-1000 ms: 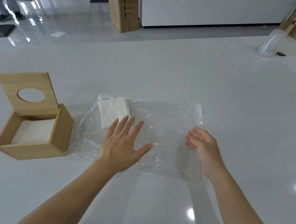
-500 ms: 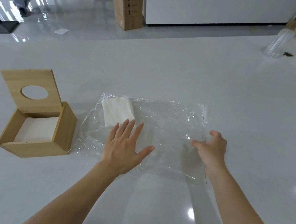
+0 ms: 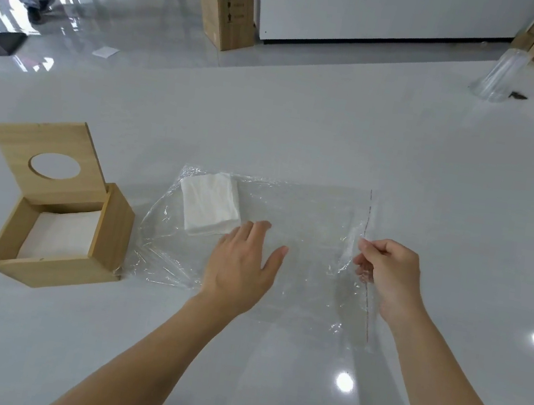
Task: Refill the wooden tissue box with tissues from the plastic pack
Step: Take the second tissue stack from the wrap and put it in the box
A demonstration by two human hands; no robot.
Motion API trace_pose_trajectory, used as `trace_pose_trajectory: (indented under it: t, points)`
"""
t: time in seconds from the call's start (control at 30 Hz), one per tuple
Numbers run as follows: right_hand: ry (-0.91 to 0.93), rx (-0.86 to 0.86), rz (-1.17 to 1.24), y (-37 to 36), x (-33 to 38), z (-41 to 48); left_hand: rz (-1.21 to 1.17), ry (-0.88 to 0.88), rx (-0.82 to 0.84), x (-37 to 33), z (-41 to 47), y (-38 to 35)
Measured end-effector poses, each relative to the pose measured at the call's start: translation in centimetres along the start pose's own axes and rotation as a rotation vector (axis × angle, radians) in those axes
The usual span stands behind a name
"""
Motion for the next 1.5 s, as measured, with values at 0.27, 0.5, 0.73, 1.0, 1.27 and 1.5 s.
trace_pose_trajectory:
  t: [0.27,0.5,0.73,1.0,1.27,1.5]
  points:
    - [0.015,0.191,0.062,-1.2,1.3,-1.5,-0.210,0.105,0.277,-6.8,1.5,-1.5]
    - [0.072,0.272,0.083,-0.8,0.9,-1.6,-0.137,0.106,0.336,-5.9,1.8,-3.7]
    - [0.015,0.253,0.086,-0.6,0.0,-1.3,-0.272,0.232,0.393,-5.1,0.9,-4.6]
    - [-0.132,0.643,0.111,-2.9,-0.9,-3.8,-0.582,0.250,0.303,-4.7,1.1,-5.4]
    - [-0.107,0.588,0.095,-2.7,-1.3,-3.4,-0.634,0.284,0.219,-3.5,0.8,-4.8]
    - [-0.086,0.192,-0.089,0.6,-2.2,-0.8,-0.560,0.338,0.146,-2.6,0.4,-3.6]
Point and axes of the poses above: each hand's wrist, its own z-axis towards the middle knuckle, its own y-axis out of the back of the hand, x = y × z, the point moved 6 cm from there along z, towards the middle knuckle, and after that the axes turned 15 degrees about -y, right-handed, at the moved point
